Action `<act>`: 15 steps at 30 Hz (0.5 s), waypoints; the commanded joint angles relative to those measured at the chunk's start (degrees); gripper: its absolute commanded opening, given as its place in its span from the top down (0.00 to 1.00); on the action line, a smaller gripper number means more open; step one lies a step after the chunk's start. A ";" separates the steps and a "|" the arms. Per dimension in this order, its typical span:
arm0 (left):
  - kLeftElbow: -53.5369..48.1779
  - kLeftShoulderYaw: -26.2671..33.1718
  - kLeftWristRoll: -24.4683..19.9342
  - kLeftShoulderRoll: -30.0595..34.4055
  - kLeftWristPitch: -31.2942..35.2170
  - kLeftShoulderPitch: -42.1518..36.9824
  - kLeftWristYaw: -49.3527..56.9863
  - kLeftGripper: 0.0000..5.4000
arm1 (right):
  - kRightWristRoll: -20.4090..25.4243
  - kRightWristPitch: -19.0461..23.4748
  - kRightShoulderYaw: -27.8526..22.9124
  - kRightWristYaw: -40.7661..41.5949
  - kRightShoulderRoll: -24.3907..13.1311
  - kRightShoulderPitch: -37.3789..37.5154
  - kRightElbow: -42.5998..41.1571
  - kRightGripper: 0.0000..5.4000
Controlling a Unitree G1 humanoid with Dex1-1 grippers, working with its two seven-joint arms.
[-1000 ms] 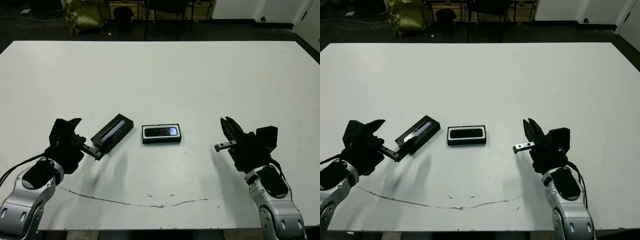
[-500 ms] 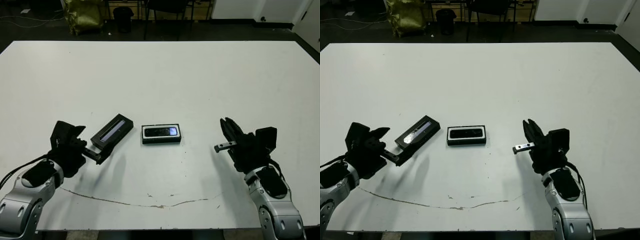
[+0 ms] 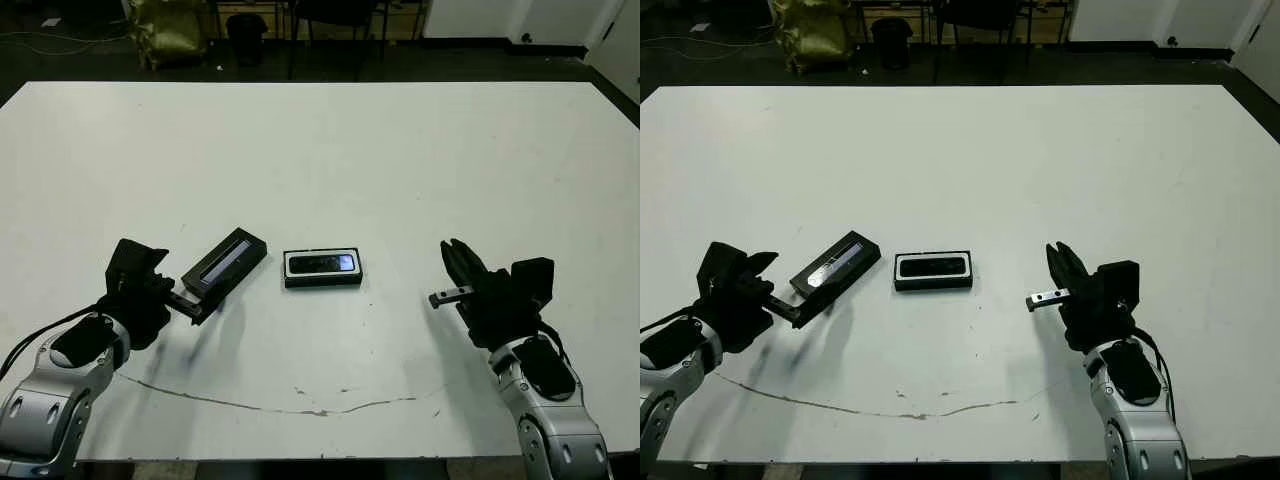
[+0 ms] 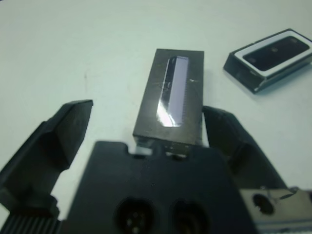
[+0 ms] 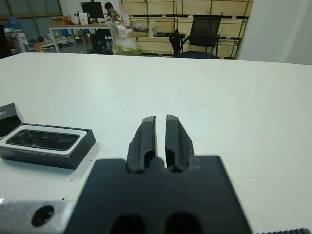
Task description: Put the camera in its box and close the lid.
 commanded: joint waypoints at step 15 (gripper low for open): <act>1.55 -0.21 -2.27 1.42 4.63 -1.10 -3.68 0.00 | 0.13 0.58 0.06 0.25 -0.69 0.68 0.62 1.00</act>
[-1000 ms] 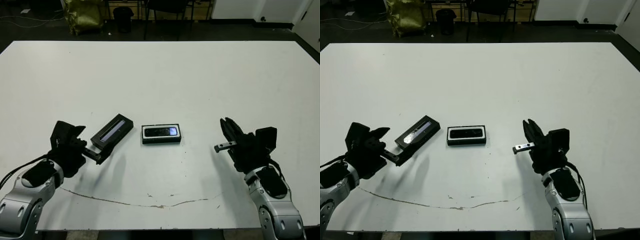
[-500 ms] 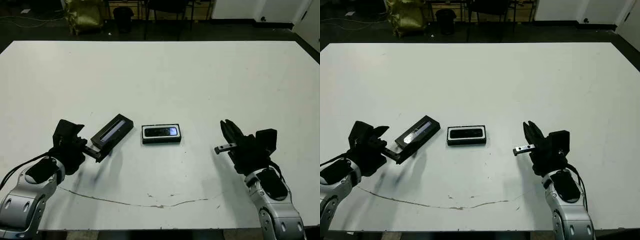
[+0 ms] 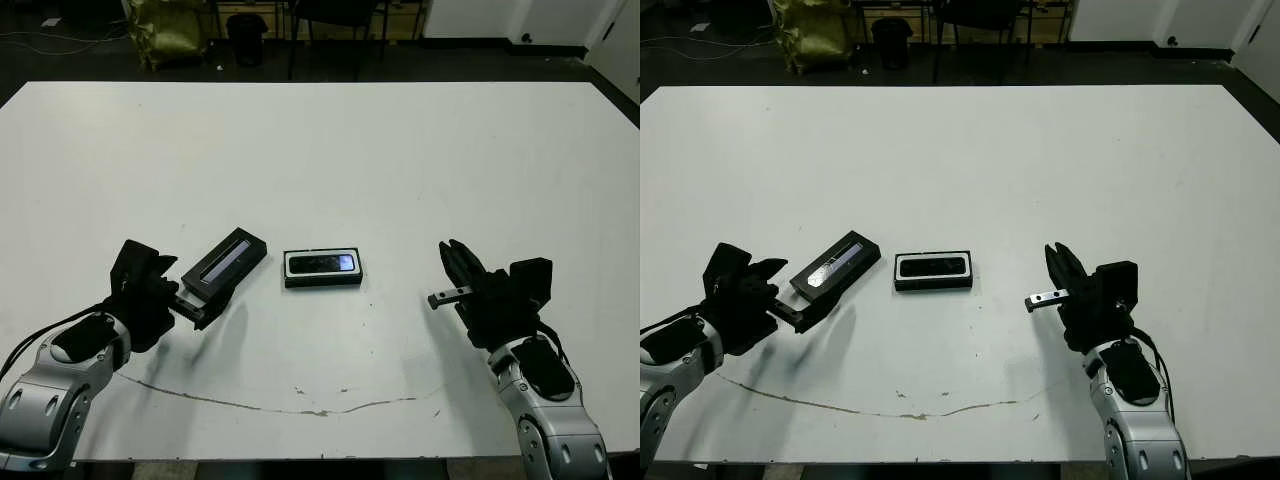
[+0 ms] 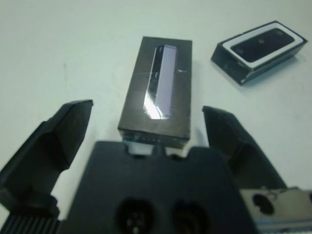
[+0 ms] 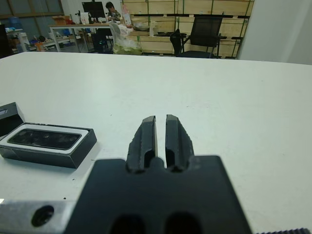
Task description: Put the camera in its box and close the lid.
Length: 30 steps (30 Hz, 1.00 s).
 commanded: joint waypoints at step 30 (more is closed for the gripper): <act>13.08 -4.12 5.85 4.39 -9.27 -3.73 -10.51 0.00 | 0.58 1.89 0.18 0.10 -0.45 0.38 0.29 1.00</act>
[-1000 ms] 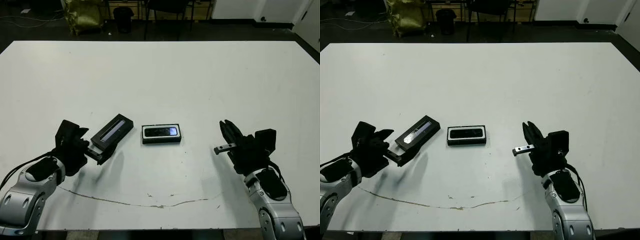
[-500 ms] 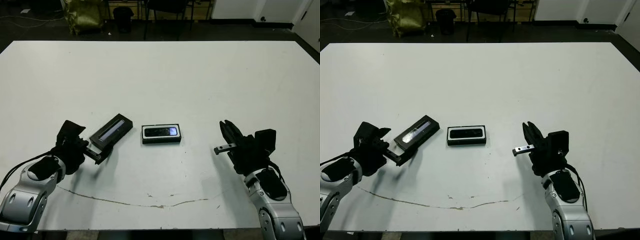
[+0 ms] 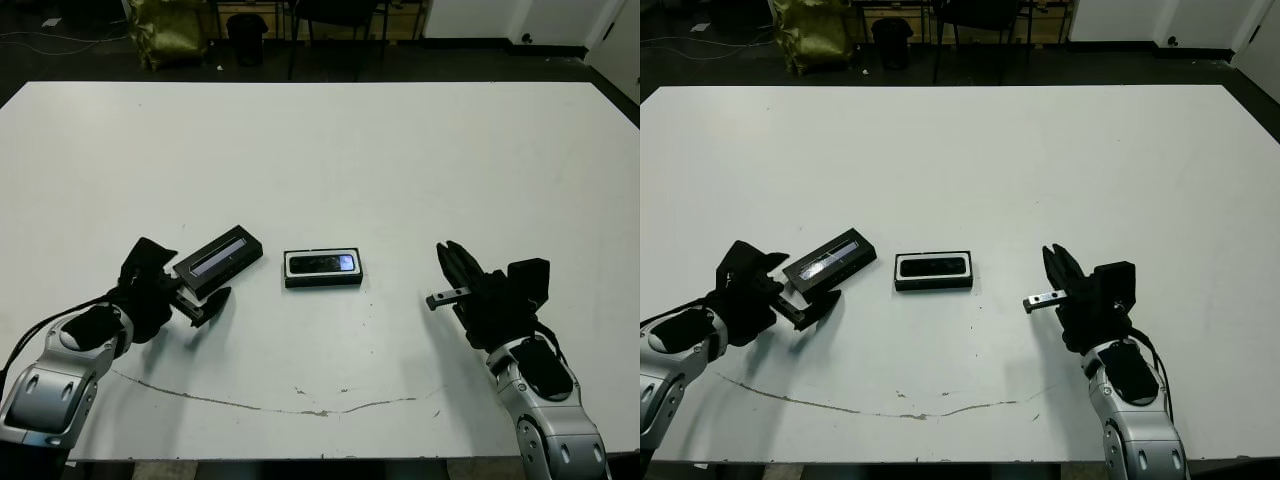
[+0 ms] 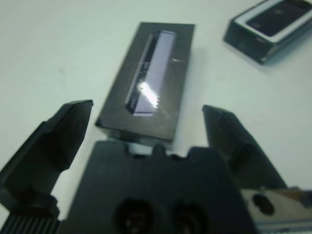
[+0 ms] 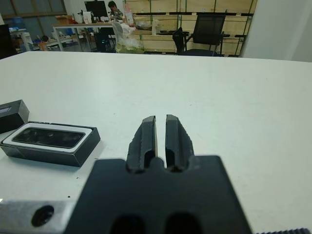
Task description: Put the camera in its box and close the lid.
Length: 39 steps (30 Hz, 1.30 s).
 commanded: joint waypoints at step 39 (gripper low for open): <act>13.97 0.44 -8.48 2.84 4.80 -4.78 -11.08 0.56 | -0.05 1.35 -0.11 -0.23 -0.69 0.95 -0.04 1.00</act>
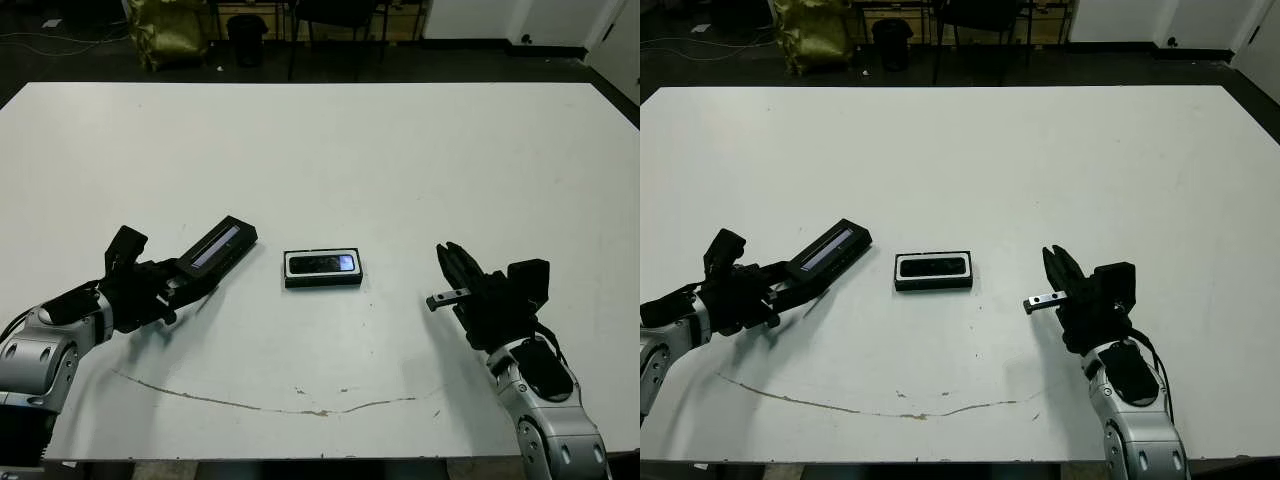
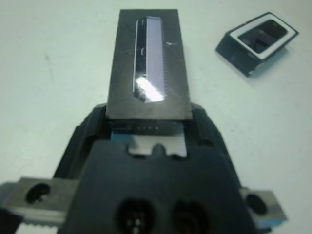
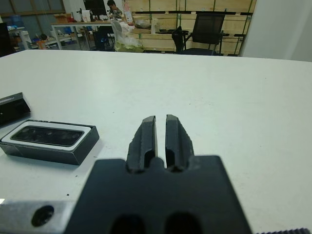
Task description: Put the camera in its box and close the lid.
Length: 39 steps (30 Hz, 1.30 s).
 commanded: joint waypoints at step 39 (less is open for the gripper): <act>-4.78 -17.54 3.25 6.93 10.08 -30.28 -16.47 0.56 | 0.35 1.32 0.09 -0.52 -0.15 1.16 1.12 1.00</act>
